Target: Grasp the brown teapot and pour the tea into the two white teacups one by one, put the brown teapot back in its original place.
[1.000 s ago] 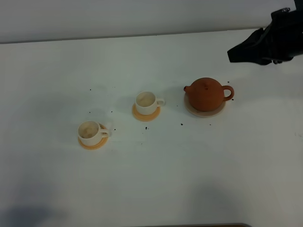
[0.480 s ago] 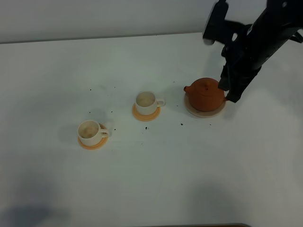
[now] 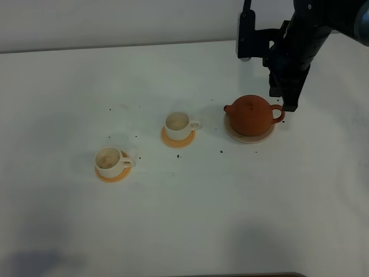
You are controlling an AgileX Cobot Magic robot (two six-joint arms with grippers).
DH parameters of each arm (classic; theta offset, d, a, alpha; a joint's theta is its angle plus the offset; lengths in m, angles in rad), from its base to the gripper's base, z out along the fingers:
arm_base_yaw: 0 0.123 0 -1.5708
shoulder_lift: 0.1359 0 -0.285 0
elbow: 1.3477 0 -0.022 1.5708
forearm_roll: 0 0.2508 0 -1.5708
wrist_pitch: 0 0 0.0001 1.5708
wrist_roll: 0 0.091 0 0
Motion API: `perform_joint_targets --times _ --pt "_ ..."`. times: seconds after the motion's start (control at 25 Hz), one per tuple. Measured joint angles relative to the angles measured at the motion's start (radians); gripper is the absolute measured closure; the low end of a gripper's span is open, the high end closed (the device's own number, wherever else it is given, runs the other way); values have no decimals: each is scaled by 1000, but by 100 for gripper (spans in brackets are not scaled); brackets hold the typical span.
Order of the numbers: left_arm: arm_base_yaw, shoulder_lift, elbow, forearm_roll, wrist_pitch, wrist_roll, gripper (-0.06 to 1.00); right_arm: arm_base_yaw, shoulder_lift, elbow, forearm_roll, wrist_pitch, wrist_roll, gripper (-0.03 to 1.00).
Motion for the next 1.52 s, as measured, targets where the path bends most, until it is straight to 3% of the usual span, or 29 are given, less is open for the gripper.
perform_joint_targets --times 0.16,0.4,0.76,1.12,1.52 --pt "0 0 0 0 0 0 69 -3 49 -49 18 91 -150 73" --pt "0 0 0 0 0 0 69 -37 123 -139 86 151 -135 73" --pt "0 0 0 0 0 0 69 -66 186 -176 106 181 -125 72" --pt "0 0 0 0 0 0 69 -68 186 -177 111 164 -125 61" --pt "0 0 0 0 0 0 69 -69 213 -178 112 144 -132 61"
